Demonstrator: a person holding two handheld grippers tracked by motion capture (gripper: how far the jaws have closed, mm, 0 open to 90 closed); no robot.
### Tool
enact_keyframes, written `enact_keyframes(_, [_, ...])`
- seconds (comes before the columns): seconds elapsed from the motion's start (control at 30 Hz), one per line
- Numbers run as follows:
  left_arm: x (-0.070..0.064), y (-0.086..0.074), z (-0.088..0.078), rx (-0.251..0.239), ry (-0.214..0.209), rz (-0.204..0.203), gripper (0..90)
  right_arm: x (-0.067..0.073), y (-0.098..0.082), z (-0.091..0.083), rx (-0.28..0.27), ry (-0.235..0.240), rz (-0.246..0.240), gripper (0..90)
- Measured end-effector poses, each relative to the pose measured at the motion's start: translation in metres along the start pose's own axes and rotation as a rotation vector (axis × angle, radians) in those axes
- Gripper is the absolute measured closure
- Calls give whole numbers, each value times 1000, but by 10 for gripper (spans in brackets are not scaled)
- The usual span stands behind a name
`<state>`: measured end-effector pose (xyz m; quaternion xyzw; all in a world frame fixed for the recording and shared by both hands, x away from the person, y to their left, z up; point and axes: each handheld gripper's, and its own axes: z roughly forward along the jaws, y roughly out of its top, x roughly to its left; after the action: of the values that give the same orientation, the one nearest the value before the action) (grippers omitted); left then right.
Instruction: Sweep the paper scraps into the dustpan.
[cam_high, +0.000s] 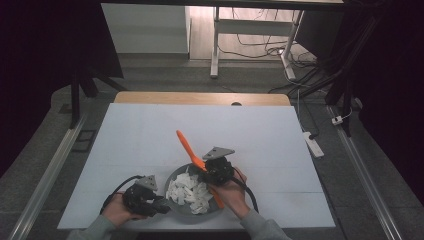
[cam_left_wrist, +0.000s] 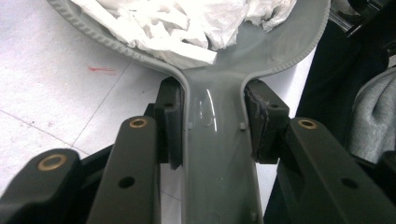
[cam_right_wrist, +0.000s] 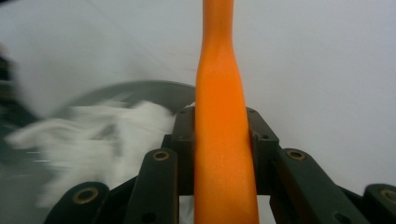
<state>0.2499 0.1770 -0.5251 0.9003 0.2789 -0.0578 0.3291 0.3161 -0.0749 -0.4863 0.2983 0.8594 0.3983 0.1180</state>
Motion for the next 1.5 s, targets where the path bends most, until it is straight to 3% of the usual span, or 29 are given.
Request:
enact_keyframes(0.1, [0, 0, 0, -2, 0, 1, 614, 15, 5, -3, -12, 3, -56, 703])
enact_keyframes(0.2, [0, 0, 0, -3, 2, 1, 614, 18, 9, -11, -35, -15, -77, 703])
enact_keyframes(0.4, [1, -1, 0, -4, -1, 1, 615, 10, 12, -30, -71, -54, -53, 703])
enact_keyframes(0.77, [1, -1, 0, -7, 2, 1, 615, -6, 15, -47, -137, -74, 0, 703])
enact_keyframes(1.03, [1, -1, -1, -21, 1, 1, 615, -21, 12, -52, -153, -80, 52, 703])
enact_keyframes(1.5, [4, -2, -7, -69, 31, -23, 615, -36, 9, -60, -186, -80, 87, 703])
